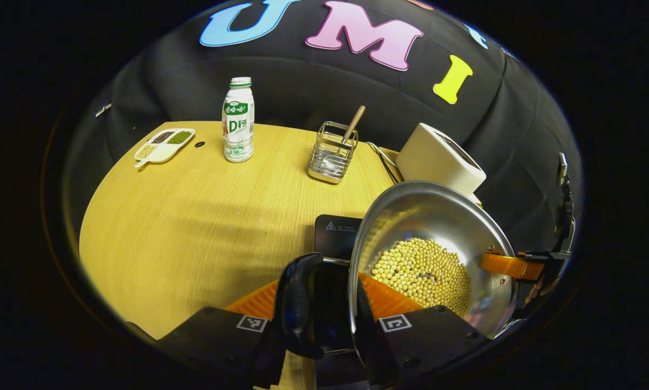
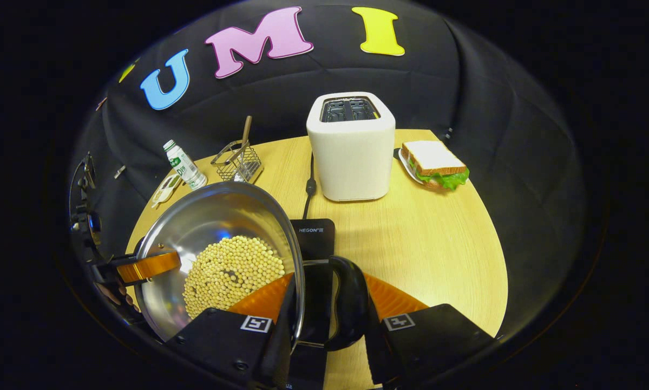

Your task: First push the handle of the pot to place it horizontally, then grasp the pot with both hands and set it on the induction cooktop.

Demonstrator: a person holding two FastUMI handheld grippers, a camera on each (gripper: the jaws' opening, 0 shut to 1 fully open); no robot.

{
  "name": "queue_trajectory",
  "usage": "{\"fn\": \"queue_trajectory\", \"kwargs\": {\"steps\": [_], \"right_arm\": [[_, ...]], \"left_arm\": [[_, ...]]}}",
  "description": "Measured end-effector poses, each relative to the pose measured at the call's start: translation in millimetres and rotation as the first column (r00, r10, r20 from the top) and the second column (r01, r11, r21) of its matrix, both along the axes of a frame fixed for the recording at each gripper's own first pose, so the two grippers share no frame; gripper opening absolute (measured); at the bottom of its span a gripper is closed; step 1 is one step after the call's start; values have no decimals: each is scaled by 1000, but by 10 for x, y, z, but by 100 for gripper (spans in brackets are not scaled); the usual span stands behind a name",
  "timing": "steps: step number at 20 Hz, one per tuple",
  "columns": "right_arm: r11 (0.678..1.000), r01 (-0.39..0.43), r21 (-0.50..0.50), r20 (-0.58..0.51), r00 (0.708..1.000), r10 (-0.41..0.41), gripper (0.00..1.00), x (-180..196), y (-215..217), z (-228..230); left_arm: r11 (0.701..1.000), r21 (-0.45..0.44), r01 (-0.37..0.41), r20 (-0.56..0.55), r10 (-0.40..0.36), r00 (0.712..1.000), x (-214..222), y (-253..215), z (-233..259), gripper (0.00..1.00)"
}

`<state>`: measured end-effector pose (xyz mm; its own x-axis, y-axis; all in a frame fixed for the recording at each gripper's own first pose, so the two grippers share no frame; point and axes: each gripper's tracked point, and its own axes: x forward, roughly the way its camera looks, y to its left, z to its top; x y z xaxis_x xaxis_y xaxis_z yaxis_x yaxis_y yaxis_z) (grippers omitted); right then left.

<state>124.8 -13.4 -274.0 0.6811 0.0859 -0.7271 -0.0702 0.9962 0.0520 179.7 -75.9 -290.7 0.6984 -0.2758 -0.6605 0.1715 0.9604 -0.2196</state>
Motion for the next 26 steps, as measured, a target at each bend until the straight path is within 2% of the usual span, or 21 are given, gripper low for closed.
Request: {"fn": "queue_trajectory", "kwargs": {"steps": [6,7,9,19,21,22,23,26], "right_arm": [[1000,-9,12,7,1000,9,60,62,-5,-121],[1000,-7,22,12,1000,7,56,60,-1,-118],[1000,-9,24,17,1000,9,61,74,-2,-121],[998,-5,56,47,999,2,64,83,10,-128],[995,23,94,20,999,-25,65,45,15,-184],[994,37,104,3,999,-38,63,7,-5,-223],[993,45,107,-6,999,-44,74,-33,-26,-242],[995,51,89,18,998,-53,90,-113,-104,-187]], "left_arm": [[1000,12,6,27,-7,1000,90,14,-62,61],[1000,7,6,25,-6,1000,90,12,-83,61],[1000,2,4,24,-4,1000,83,12,-73,61],[999,11,-39,37,39,999,60,25,-118,66],[997,42,-60,39,58,998,62,52,-111,69],[995,67,-69,41,66,997,55,60,-98,72],[993,91,-74,40,71,997,44,51,-107,75],[983,168,-74,36,69,997,-27,65,-99,82]]}}
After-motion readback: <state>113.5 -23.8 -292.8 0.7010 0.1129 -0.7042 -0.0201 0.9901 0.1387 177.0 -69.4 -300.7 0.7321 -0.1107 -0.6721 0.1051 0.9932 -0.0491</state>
